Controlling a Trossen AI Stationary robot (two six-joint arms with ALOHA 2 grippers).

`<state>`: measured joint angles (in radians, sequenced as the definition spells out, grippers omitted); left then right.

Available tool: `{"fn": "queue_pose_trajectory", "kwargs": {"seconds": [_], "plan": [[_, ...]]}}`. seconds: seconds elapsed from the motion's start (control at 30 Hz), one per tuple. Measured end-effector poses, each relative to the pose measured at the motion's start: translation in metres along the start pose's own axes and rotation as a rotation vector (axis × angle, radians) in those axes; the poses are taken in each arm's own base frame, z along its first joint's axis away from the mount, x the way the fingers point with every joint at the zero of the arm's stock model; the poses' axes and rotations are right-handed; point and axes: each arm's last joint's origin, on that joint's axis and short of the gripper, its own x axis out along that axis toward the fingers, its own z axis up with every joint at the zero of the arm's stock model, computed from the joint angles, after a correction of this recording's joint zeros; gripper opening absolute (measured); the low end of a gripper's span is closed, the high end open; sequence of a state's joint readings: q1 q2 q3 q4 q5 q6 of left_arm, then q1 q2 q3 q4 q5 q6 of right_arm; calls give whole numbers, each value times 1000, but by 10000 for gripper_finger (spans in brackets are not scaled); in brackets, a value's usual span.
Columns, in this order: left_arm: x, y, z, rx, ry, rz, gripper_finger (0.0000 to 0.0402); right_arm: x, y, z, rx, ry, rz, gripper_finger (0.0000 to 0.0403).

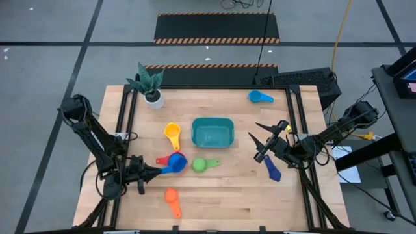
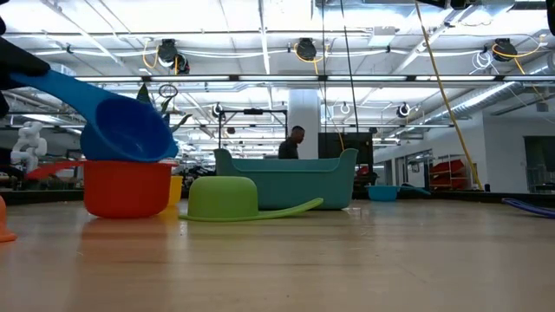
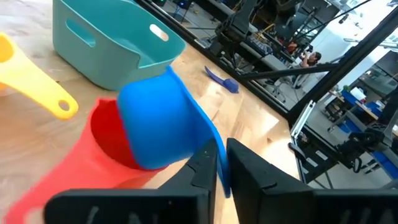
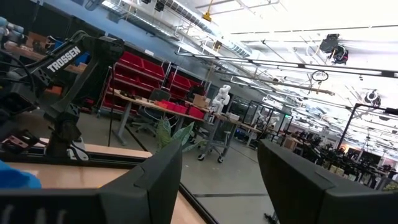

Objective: Nest measuring cups in basket
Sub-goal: Stack the blue measuring cup onto the red measuring cup

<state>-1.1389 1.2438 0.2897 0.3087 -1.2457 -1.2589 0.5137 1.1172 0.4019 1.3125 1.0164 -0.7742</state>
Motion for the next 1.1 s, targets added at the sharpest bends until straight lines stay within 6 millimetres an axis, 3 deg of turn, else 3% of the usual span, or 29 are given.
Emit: {"fn": "queue_pose_trajectory", "kwargs": {"seconds": [0.37, 0.8, 0.97, 1.1], "plan": [[0, 9, -2, 55, 11, 37, 80, 0, 0, 0, 0, 0, 0, 203], [0, 15, -3, 220, 6, 63, 83, 0, 0, 0, 2, 0, 0, 203], [-1, 16, 0, 335, -72, 90, 85, 0, 0, 0, 2, 0, 0, 203], [1, 16, 1, 422, -114, 115, 110, 0, 0, 0, 2, 0, 0, 203]]}}
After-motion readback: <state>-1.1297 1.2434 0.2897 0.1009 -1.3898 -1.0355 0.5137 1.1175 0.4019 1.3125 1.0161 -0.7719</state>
